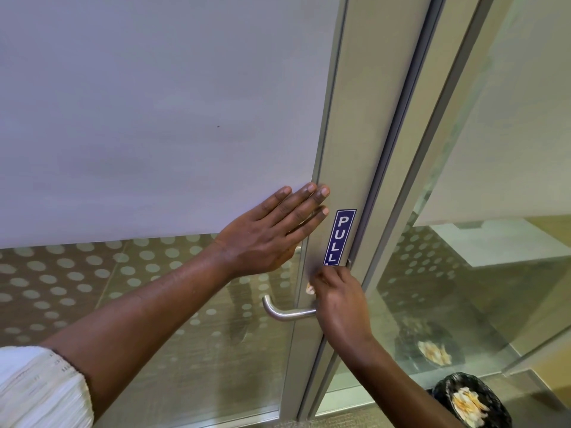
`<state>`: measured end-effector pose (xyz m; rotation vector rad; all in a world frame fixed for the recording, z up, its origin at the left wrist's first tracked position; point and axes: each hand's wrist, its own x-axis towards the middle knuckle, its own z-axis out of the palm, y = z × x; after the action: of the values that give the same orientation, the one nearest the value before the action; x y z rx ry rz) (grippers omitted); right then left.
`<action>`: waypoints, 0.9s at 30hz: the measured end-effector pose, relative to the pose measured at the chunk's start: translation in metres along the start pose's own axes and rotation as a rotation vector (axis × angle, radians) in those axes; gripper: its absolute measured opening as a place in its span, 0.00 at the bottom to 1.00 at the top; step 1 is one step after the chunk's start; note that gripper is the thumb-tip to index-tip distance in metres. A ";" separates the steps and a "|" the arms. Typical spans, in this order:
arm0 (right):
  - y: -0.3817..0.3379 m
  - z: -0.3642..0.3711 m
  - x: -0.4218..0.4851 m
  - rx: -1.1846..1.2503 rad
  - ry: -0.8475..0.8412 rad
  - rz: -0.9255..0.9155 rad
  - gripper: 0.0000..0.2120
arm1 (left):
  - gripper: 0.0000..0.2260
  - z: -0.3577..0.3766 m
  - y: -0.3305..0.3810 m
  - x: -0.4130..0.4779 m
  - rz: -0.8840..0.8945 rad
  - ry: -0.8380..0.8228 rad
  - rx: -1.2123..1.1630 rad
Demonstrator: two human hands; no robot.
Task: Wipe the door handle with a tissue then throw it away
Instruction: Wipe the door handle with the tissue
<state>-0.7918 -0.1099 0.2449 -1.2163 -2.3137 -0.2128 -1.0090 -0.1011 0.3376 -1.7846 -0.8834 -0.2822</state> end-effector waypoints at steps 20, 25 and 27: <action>0.029 0.036 -0.024 1.071 0.186 0.793 0.07 | 0.33 0.003 0.002 -0.001 -0.015 0.020 0.007; 0.023 0.044 -0.021 1.781 0.152 1.164 0.05 | 0.33 0.003 0.002 0.000 -0.014 0.017 0.007; 0.013 0.047 -0.020 2.035 0.123 1.268 0.09 | 0.33 0.002 0.001 0.000 -0.016 0.015 0.003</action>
<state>-0.7895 -0.0995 0.1939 -0.8981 -0.3290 1.7935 -1.0088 -0.0998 0.3356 -1.7711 -0.8877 -0.3042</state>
